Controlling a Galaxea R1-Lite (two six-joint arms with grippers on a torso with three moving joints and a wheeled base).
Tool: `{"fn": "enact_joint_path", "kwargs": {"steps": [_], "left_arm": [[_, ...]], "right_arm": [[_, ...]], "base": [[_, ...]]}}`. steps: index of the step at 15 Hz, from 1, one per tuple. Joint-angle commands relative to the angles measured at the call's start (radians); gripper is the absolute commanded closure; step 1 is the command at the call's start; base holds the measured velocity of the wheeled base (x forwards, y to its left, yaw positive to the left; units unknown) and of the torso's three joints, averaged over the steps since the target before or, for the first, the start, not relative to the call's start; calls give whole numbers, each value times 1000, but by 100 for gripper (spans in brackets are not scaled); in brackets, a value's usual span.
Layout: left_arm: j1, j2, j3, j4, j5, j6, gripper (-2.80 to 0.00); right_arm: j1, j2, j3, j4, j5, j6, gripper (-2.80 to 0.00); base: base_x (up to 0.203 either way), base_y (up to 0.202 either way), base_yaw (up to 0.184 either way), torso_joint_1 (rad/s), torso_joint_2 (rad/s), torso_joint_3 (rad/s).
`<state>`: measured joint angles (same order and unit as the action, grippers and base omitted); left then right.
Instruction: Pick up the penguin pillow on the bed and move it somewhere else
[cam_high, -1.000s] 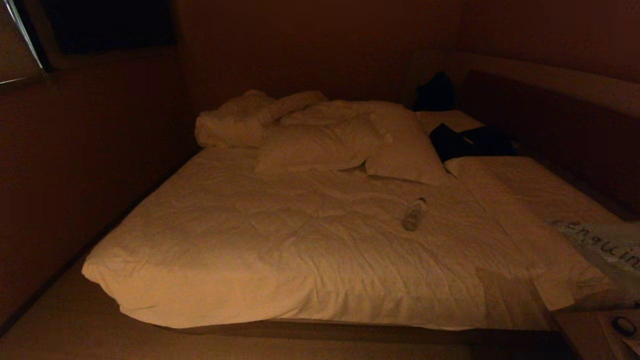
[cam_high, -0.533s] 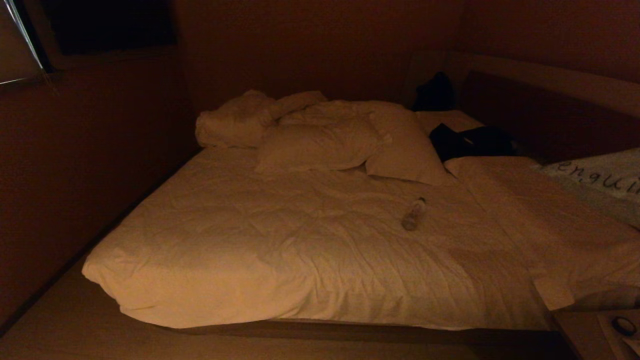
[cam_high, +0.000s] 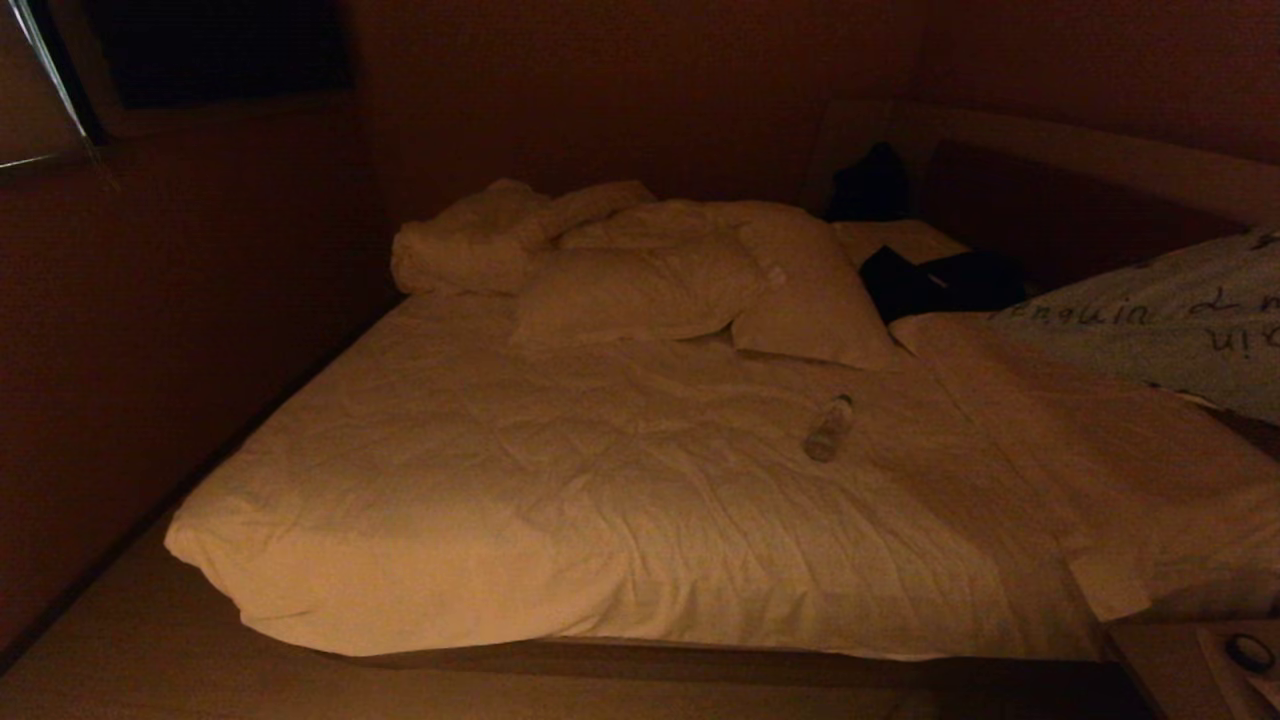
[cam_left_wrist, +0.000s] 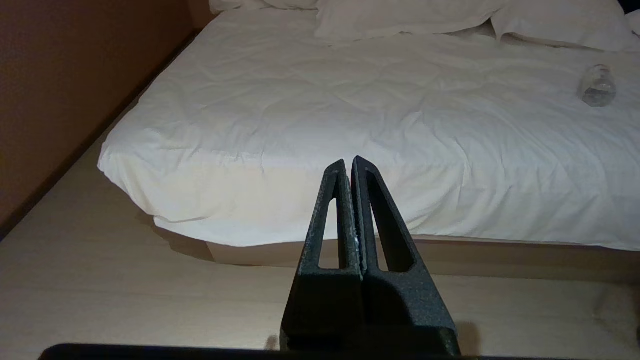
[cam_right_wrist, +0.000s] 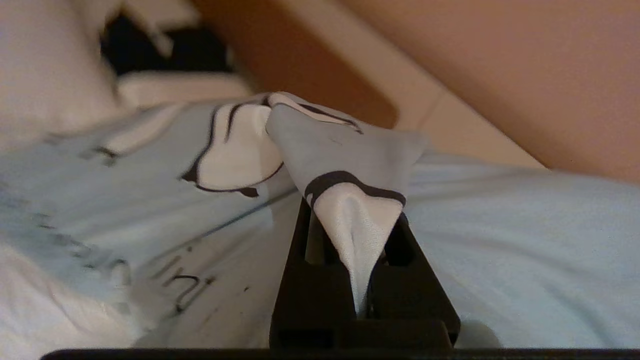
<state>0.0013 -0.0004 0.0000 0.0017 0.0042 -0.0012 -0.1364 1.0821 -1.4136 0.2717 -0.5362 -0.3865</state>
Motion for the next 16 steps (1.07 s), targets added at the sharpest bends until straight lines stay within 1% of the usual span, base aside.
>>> {"fn": "enact_joint_path", "kwargs": {"steps": [1, 3, 5, 6, 8, 11, 12, 14, 16], "left_arm": [[0, -1, 0, 0, 0, 0, 0], [0, -1, 0, 0, 0, 0, 0], [-1, -1, 0, 0, 0, 0, 0], [0, 0, 0, 0, 0, 0, 0], [0, 0, 0, 0, 0, 0, 0], [0, -1, 0, 0, 0, 0, 0], [0, -1, 0, 0, 0, 0, 0], [0, -1, 0, 0, 0, 0, 0], [0, 0, 0, 0, 0, 0, 0]], "right_arm": [[-37, 141, -47, -1, 41, -77, 0], [-131, 250, -128, -1, 38, -99, 0], [-254, 341, -195, -4, 43, -102, 0], [-314, 366, -207, -5, 62, -101, 0], [-429, 383, -213, -2, 205, -99, 0], [-605, 375, -202, 4, 478, -101, 0], [-671, 367, -201, 21, 571, -104, 0], [-816, 352, -198, 69, 784, -118, 0], [-969, 336, -179, 112, 982, -155, 0]], "base": [[0, 0, 0, 0, 0, 0], [0, 0, 0, 0, 0, 0], [0, 0, 0, 0, 0, 0], [0, 0, 0, 0, 0, 0], [0, 0, 0, 0, 0, 0], [0, 0, 0, 0, 0, 0], [0, 0, 0, 0, 0, 0], [0, 0, 0, 0, 0, 0], [0, 0, 0, 0, 0, 0]]}}
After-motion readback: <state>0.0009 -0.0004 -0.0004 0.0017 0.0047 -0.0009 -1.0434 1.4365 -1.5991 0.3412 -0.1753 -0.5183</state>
